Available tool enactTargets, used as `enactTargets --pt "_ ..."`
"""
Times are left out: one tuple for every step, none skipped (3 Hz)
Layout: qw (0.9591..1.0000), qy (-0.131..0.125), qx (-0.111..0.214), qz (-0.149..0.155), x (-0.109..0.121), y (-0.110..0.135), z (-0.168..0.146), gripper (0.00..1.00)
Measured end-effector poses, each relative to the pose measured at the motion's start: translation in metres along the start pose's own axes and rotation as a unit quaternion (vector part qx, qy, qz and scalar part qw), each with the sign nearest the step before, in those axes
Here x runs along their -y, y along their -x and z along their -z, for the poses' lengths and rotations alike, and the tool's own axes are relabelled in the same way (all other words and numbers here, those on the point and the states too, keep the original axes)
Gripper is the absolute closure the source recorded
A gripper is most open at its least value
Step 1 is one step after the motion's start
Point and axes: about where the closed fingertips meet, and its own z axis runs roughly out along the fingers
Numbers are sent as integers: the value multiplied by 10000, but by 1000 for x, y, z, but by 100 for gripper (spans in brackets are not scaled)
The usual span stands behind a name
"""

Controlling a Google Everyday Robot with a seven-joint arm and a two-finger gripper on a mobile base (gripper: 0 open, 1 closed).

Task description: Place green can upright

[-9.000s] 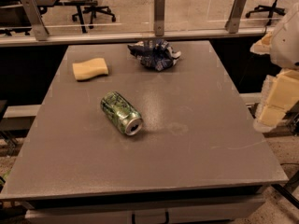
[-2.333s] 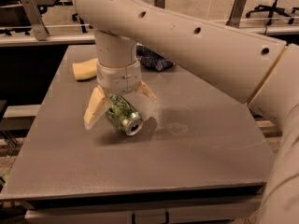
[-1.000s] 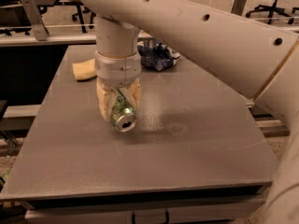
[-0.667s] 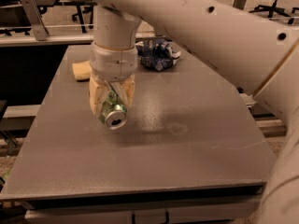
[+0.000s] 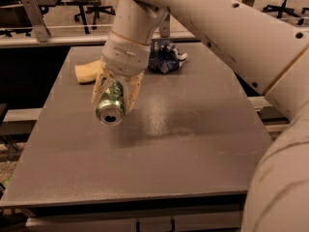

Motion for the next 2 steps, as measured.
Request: enactTargets --pt "9961 -454 -217 -731 -2 9 14 100" --pt "9843 -948 -608 -1357 -4 21 30 100"
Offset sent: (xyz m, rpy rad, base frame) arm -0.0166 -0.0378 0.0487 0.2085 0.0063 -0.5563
